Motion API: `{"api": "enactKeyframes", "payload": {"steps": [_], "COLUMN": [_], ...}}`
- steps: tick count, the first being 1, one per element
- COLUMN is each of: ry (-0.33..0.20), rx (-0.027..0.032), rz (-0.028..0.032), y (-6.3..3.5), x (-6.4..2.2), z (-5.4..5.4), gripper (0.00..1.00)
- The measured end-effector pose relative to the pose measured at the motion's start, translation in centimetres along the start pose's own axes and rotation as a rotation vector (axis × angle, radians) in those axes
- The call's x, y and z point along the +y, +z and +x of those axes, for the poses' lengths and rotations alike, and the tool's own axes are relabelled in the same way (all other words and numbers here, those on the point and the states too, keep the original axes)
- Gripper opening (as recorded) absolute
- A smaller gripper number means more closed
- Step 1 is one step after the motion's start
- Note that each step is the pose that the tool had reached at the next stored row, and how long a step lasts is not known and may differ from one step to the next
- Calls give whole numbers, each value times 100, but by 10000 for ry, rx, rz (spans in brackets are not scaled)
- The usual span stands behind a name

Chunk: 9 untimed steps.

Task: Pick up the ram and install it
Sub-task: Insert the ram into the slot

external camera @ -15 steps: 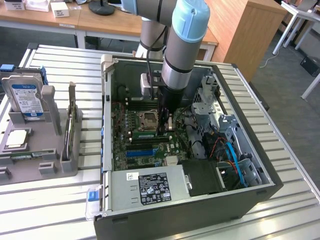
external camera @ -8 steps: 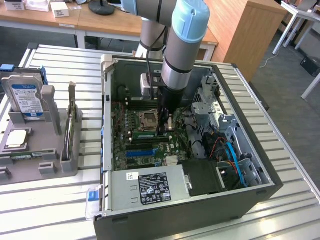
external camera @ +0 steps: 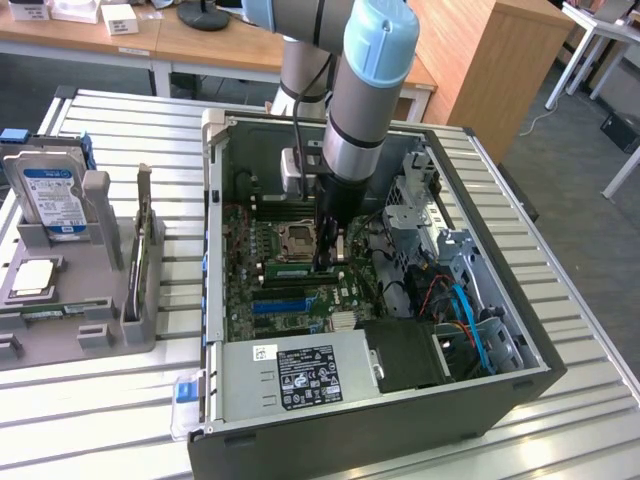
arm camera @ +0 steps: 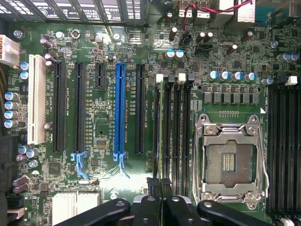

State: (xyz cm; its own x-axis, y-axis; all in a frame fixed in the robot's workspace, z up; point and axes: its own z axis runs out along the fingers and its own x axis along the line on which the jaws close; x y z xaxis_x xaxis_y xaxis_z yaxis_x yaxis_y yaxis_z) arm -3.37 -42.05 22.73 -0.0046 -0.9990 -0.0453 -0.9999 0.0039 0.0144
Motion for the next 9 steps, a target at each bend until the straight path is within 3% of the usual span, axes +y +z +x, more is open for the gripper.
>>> {"api": "enactKeyframes", "payload": {"steps": [9], "ry": [1], "rx": [-2], "rz": [-15], "y": [-30], "x": [-2], "z": [-2], "gripper": [12]}}
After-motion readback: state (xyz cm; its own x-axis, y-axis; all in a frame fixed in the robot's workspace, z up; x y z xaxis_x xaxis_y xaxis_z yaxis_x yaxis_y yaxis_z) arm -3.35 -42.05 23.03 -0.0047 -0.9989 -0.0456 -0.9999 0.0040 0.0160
